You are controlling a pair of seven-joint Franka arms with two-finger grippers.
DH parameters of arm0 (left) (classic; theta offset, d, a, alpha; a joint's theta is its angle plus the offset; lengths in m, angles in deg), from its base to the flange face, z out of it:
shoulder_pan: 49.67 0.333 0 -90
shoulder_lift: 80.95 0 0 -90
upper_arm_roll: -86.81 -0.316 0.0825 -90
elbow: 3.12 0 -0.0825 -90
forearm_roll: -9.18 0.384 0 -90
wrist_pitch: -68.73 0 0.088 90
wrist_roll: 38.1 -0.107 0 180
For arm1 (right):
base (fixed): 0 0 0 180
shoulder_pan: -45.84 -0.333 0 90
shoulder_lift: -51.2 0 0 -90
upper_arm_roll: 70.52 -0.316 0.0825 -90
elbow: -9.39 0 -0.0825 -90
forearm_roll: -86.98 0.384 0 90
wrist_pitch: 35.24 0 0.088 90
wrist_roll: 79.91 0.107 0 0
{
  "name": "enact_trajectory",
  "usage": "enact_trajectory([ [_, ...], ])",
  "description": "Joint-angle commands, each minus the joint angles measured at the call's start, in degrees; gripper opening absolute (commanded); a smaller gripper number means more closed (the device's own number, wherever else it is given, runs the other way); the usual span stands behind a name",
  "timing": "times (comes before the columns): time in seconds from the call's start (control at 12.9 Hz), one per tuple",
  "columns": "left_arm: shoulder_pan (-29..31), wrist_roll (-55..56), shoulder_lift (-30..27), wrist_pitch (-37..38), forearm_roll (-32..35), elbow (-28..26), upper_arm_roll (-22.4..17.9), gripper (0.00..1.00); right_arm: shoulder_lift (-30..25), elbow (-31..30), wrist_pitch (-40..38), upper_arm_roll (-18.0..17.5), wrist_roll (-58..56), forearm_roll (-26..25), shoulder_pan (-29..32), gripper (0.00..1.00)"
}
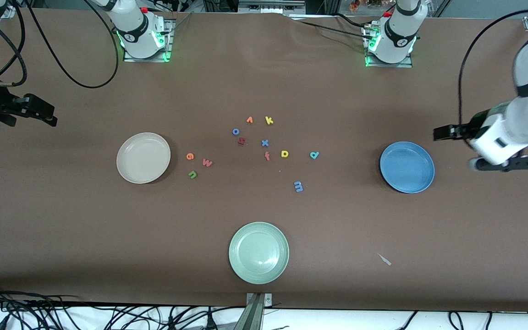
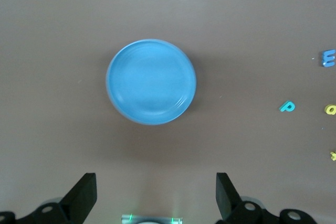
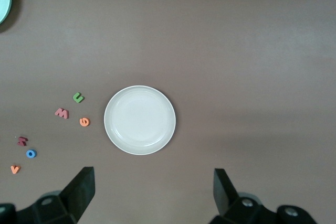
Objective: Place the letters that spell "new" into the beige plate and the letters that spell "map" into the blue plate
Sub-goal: 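Reach the left gripper to the green letter P and grasp it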
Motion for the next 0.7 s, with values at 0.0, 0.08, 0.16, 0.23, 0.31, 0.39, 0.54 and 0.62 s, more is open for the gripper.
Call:
enact_trajectory([
  [0.0, -3.69, 0.44, 2.12, -5.01, -3.25, -1.01, 0.92, 1.0, 0.5, 0.72, 0.14, -0.13, 0.0, 0.89, -0.05, 1.0],
  [0.08, -5.09, 0.44, 2.39, -8.69, -4.31, -2.85, 1.7, 1.0, 0.77, 0.81, 0.23, -0.13, 0.44, 1.94, 0.04, 1.0],
  [0.16, -6.5, 0.88, 2.22, -12.73, -4.41, -5.48, 2.67, 1.0, 0.86, 0.81, 0.23, -0.04, 0.79, 2.82, 0.04, 1.0],
  [0.23, -7.38, 2.19, 2.13, -16.6, -4.41, -8.2, 4.24, 1.0, 0.95, 0.81, 0.23, -0.12, 0.79, 2.83, 0.04, 1.0],
  [0.31, -8.26, 4.64, 2.22, -21.07, -3.63, -11.18, 6.35, 1.0, 0.95, 0.81, 0.23, -0.13, 0.71, 2.74, -0.05, 1.0],
  [0.39, -9.14, 7.19, 2.13, -26.95, -3.36, -15.3, 8.02, 1.0, 1.03, 0.81, 0.31, -0.21, 0.71, 2.39, -0.22, 1.0],
  [0.54, -12.38, 10.71, 2.31, -38.47, -1.08, -22.78, 9.53, 1.0, 1.82, 0.72, 0.66, -0.21, 0.62, 2.04, -0.66, 1.0],
  [0.62, -14.57, 12.56, 2.83, -42.26, -0.2, -24.9, 9.53, 1.0, 2.61, 0.81, 0.58, -0.21, 0.62, 1.95, -0.84, 0.99],
])
